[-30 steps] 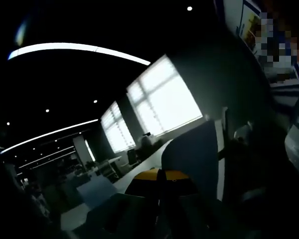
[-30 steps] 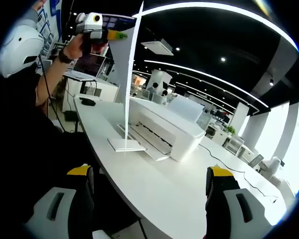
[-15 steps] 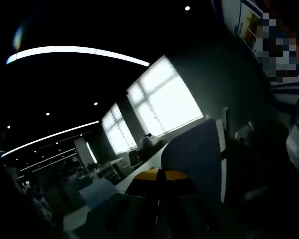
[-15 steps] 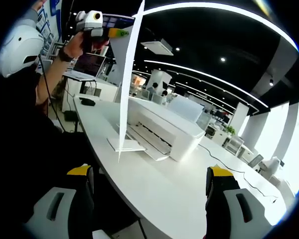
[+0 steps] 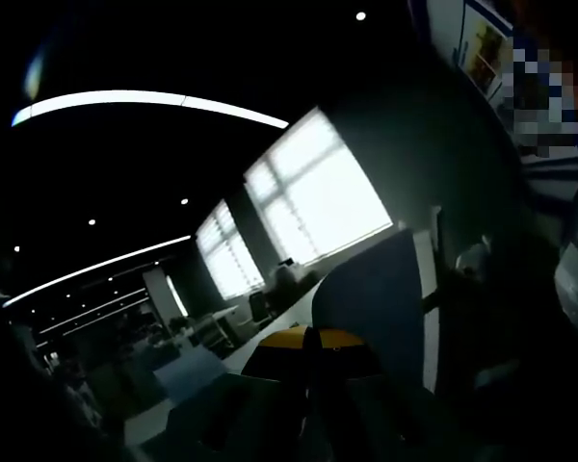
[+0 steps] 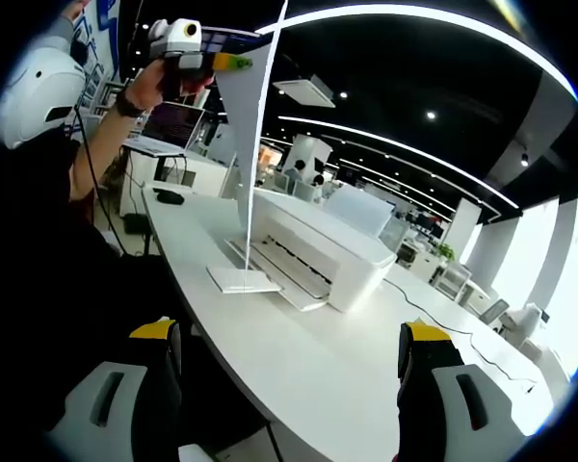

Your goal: Remove the paper from the printer output slot and place it on top of the printer

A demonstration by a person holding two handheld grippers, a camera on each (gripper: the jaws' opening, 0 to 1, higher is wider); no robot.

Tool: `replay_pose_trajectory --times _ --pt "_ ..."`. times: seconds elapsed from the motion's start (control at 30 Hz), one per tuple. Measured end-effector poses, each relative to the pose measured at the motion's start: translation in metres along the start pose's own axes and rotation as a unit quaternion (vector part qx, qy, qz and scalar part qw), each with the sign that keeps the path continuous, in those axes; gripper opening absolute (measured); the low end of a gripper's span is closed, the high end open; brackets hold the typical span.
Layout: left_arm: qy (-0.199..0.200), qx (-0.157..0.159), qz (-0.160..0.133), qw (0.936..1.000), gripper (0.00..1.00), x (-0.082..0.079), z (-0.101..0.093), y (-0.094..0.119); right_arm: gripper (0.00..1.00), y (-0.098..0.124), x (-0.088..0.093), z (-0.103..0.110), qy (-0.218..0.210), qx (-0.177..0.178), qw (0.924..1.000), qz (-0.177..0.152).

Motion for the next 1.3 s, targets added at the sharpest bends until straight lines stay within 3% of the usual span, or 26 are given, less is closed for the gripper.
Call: replay_pose_trajectory --times 1.3 --pt "-0.005 0.002 0.006 1.0000 0.06 -0.0064 0.0091 -0.0093 0.88 0.0014 0.0053 -0.0023 -0.003 -0.001 1.0000 0.000"
Point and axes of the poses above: the point that each gripper's makers call its tool centre point, and the gripper's own axes: y roughly backward along the fingers, z roughly to its left, x roughly out of its underside, the point moved 10 cm from there along y, roughly backward along the fingers, and after that the axes turned 10 degrees about x, right-handed, at the moved point
